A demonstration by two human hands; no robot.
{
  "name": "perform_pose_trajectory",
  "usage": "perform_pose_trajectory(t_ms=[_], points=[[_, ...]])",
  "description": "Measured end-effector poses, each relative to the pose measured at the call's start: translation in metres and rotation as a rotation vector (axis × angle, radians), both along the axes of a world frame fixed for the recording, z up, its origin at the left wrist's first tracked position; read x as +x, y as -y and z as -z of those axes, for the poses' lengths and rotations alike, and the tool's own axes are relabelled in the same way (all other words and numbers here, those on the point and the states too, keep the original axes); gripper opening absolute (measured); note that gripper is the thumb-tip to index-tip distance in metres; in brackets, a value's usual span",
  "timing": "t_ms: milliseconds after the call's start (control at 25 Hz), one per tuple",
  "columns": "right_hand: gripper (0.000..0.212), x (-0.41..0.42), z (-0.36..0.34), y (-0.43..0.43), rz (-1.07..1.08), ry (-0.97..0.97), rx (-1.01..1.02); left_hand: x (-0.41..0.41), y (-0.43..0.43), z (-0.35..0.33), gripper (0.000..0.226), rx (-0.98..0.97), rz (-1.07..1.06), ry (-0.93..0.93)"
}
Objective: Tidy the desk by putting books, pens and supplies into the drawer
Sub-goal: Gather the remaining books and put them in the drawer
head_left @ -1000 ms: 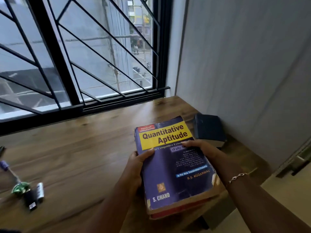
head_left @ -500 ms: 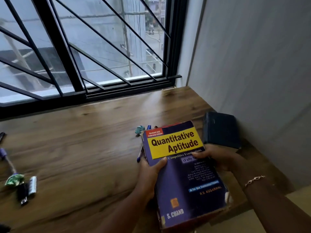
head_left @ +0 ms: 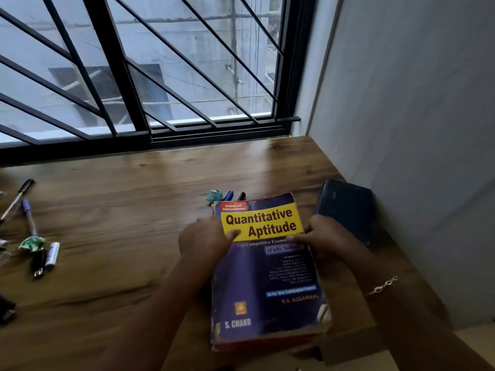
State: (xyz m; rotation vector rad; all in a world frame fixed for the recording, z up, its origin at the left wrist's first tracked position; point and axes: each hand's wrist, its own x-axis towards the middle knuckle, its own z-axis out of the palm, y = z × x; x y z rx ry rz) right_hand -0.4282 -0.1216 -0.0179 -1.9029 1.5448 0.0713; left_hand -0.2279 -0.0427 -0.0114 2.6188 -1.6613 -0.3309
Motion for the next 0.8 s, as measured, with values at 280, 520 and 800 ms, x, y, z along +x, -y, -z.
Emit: perform_pose_trajectory(t_ms=[280, 520, 800], points=[[0.015, -0.070, -0.013, 0.026, 0.666, 0.713, -0.294, -0.092, 0.049, -0.037, 0.031, -0.209, 0.075, -1.281], [0.046, -0.087, 0.015, 0.037, 1.013, 0.898, 0.039, -0.145, 0.089, -0.016, 0.056, -0.047, 0.013, -1.353], [0.044, -0.091, 0.008, 0.048, 1.054, 1.048, 0.183, -0.158, 0.098, -0.019, 0.066, 0.028, -0.094, -1.398]])
